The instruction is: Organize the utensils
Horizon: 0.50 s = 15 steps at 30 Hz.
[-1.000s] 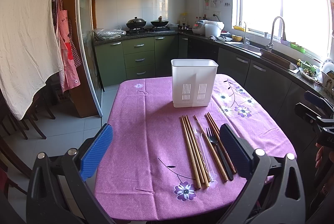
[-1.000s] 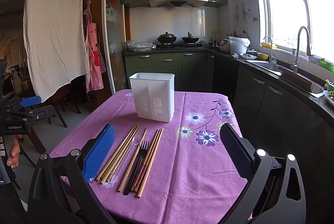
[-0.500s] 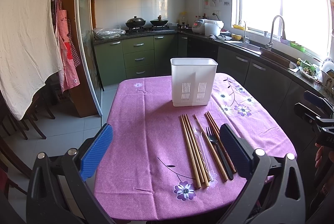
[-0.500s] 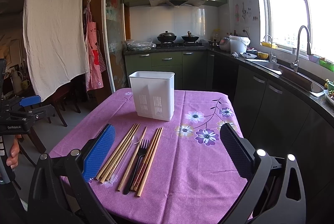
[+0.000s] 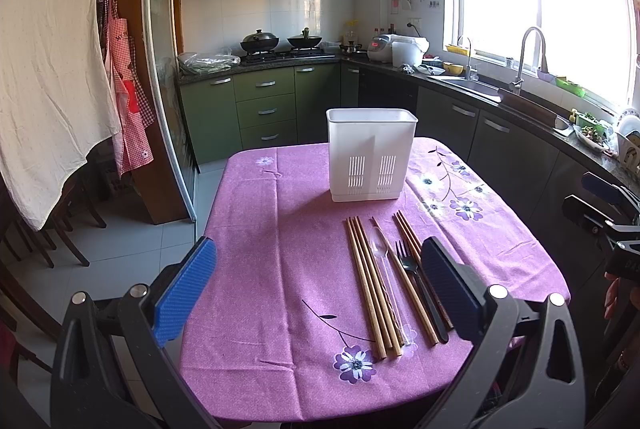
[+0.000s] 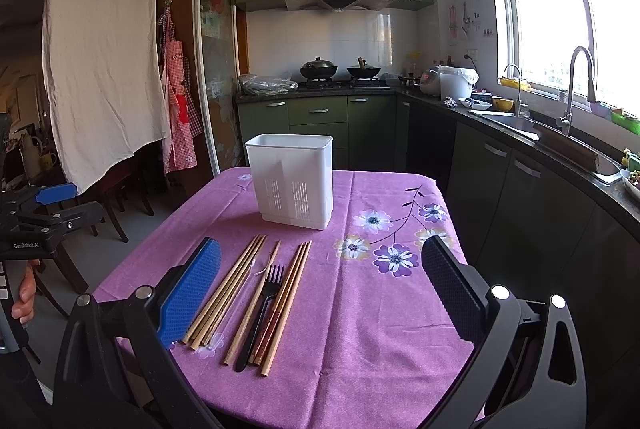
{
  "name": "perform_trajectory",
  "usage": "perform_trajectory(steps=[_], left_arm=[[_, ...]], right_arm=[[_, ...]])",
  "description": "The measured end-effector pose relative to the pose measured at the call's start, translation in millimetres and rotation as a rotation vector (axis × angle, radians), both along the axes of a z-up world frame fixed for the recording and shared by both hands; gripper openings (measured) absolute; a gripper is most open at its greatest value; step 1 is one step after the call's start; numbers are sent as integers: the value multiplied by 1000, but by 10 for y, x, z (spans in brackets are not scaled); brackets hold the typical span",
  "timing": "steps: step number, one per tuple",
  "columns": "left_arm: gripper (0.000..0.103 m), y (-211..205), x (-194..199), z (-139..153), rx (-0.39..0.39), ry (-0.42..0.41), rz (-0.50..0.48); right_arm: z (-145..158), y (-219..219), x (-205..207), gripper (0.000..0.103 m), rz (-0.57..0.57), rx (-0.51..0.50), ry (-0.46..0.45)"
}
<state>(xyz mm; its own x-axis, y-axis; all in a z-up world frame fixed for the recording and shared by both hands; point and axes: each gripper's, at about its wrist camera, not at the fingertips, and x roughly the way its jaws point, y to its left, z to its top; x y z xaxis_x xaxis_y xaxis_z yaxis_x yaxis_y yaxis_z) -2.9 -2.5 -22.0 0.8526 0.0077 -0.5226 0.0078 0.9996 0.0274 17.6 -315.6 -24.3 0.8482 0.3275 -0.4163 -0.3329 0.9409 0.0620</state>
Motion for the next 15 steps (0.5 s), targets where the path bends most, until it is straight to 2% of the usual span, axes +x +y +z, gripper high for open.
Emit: perform_trajectory(steps=[15], left_arm=[[97, -1, 7, -3, 1, 5, 0]], right_arm=[[28, -1, 47, 99, 3, -9, 12]])
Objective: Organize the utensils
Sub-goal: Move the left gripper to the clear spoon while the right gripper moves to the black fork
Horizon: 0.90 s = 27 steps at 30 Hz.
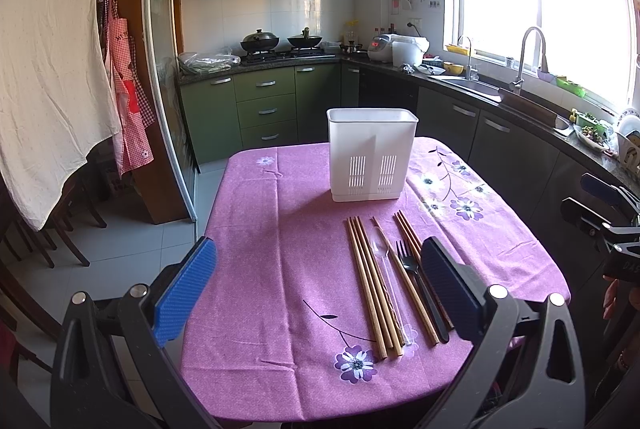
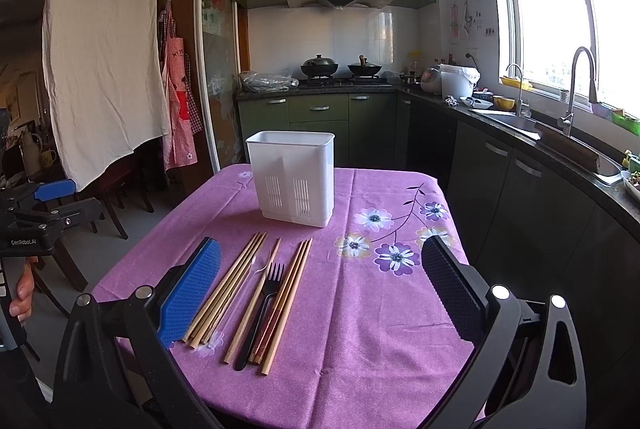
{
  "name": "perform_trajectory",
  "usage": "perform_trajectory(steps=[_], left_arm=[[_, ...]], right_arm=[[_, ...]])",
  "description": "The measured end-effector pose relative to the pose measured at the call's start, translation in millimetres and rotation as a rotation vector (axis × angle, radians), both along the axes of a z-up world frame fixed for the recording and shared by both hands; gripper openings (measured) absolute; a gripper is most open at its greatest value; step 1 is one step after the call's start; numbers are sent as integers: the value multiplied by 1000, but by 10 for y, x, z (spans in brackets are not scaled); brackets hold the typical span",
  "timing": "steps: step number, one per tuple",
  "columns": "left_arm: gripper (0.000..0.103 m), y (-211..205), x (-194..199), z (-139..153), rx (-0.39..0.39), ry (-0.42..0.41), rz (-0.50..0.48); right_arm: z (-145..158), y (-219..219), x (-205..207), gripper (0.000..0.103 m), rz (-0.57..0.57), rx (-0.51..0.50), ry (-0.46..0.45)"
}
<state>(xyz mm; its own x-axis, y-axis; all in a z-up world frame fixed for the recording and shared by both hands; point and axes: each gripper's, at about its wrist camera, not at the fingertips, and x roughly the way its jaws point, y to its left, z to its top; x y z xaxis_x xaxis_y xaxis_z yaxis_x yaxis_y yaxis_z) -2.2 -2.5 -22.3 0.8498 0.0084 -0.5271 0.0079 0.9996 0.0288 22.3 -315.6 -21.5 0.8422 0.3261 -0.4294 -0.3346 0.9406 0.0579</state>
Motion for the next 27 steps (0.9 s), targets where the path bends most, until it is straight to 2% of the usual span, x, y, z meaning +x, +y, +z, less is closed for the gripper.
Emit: perform_trajectory(steps=[6, 11, 16, 22, 23, 24, 27], left_arm=[[97, 35, 227, -68, -17, 55, -15], [97, 13, 581, -233, -33, 132, -28], [97, -71, 1069, -506, -46, 268, -41], [95, -238, 1537, -820, -98, 404, -91], [87, -265, 1590, -862, -107, 422, -94], [75, -298, 1648, -910, -116, 443, -98], [56, -411, 1739, -1027, -120, 500, -118]], right_arm=[[-31, 6, 157, 99, 5, -15, 47], [-94, -114, 533, 99, -33, -14, 148], [-194, -211, 966, 99, -13, 33, 282], [-344, -33, 1321, 99, 14, -47, 358], [-375, -12, 1379, 99, 13, -57, 372], [-412, 12, 1407, 96, 13, -59, 379], [-508, 51, 1553, 82, 14, -59, 414]])
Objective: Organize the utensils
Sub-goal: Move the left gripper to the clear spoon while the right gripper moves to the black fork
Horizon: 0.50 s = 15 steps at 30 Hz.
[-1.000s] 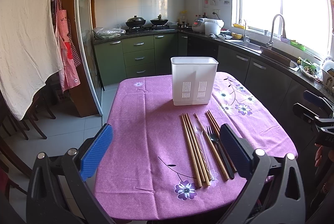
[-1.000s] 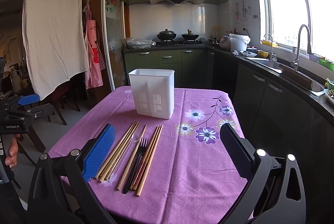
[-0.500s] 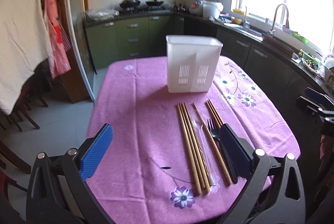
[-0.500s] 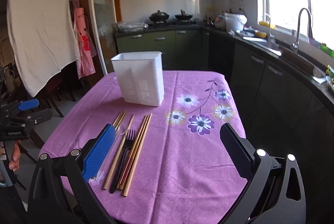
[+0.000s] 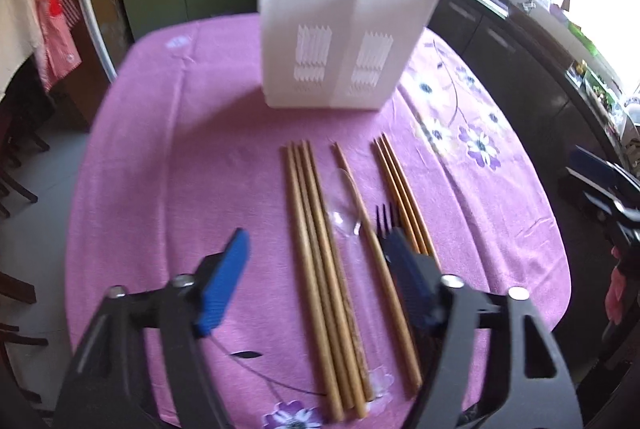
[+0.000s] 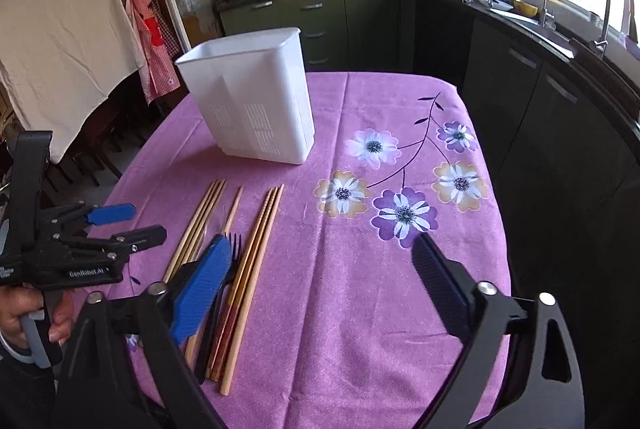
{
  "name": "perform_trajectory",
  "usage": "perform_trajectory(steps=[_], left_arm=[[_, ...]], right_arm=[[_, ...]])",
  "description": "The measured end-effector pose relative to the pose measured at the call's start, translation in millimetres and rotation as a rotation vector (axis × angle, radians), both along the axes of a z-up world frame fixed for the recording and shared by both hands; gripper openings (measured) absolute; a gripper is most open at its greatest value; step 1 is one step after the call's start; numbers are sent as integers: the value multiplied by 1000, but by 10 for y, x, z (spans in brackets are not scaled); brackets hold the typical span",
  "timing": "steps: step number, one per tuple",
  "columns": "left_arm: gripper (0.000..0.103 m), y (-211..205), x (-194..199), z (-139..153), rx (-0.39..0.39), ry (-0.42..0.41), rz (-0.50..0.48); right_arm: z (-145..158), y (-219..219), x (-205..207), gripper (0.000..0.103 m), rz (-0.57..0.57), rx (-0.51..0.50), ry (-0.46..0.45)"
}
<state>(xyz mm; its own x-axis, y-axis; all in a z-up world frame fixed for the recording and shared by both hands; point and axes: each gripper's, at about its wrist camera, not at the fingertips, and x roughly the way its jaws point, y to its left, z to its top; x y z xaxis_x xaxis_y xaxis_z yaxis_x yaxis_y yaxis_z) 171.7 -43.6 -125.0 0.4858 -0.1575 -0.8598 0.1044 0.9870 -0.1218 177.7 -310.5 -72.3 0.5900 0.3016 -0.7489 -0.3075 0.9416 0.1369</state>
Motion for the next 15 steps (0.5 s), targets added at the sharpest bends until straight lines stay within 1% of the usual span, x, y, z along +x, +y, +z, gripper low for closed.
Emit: perform_trajectory(steps=[1, 2, 3, 4, 5, 6, 8, 11, 15], left_arm=[[53, -47, 21, -40, -2, 20, -13], [47, -77, 42, -67, -5, 37, -21], [38, -129, 66, -113, -10, 62, -34], [33, -165, 79, -138, -10, 75, -42], [26, -195, 88, -158, -4, 88, -46], [22, -229, 110, -190, 3, 101, -48], [20, -267, 137, -225, 5, 120, -45], [13, -331, 161, -250, 2, 134, -59], [9, -387, 206, -284, 23, 152, -56]], right_arm=[[-46, 0, 61, 76, -6, 0, 17], [-81, 1, 105, 74, -5, 4, 32], [-128, 3, 159, 69, -1, 10, 49], [-152, 9, 181, 64, -2, 5, 56], [-184, 18, 208, 62, -1, -1, 60], [-197, 26, 221, 61, 0, -5, 63], [-248, 52, 254, 61, 6, -10, 71], [-275, 82, 269, 61, 9, -19, 71], [-304, 72, 295, 61, 8, -20, 76]])
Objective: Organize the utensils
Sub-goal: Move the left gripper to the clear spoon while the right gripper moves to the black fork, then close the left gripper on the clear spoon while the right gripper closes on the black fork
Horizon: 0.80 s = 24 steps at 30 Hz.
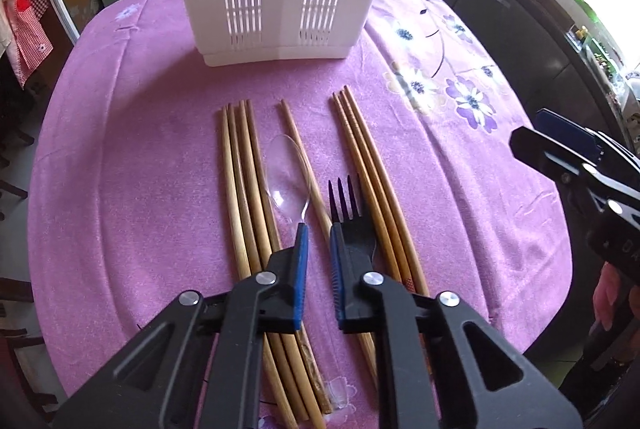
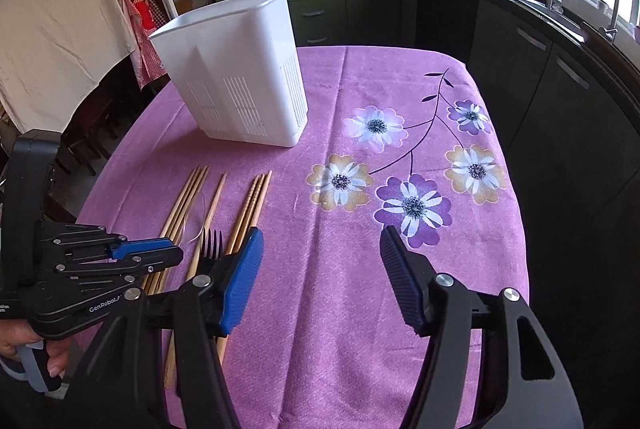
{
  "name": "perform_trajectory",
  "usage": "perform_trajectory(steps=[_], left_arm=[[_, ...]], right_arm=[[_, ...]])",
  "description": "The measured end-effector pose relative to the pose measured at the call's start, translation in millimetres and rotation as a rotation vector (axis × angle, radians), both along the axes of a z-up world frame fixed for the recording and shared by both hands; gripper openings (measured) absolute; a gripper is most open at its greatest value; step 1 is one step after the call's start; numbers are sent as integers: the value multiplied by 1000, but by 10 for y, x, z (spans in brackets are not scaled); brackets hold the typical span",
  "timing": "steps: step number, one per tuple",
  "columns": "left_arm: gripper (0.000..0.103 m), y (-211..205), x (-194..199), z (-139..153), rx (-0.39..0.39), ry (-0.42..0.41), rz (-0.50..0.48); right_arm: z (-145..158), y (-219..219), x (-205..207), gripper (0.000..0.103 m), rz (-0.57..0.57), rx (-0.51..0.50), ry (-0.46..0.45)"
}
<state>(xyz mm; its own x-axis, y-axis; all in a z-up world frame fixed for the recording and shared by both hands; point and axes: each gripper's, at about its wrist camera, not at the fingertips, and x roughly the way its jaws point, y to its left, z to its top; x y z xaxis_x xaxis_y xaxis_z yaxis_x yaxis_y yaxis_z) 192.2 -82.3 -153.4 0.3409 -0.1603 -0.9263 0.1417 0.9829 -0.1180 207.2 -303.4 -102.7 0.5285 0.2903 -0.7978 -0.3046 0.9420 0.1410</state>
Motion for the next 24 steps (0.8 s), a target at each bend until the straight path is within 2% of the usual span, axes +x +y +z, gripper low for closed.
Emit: perform_trajectory(steps=[5, 15, 24], left_arm=[[9, 37, 31, -39, 34, 9, 29], [11, 28, 74, -153, 46, 35, 30], [9, 31, 53, -151, 43, 3, 22]], right_arm=[[4, -10, -15, 61, 5, 10, -1], [-34, 49, -13, 61, 22, 7, 5], [-53, 126, -13, 61, 36, -13, 6]])
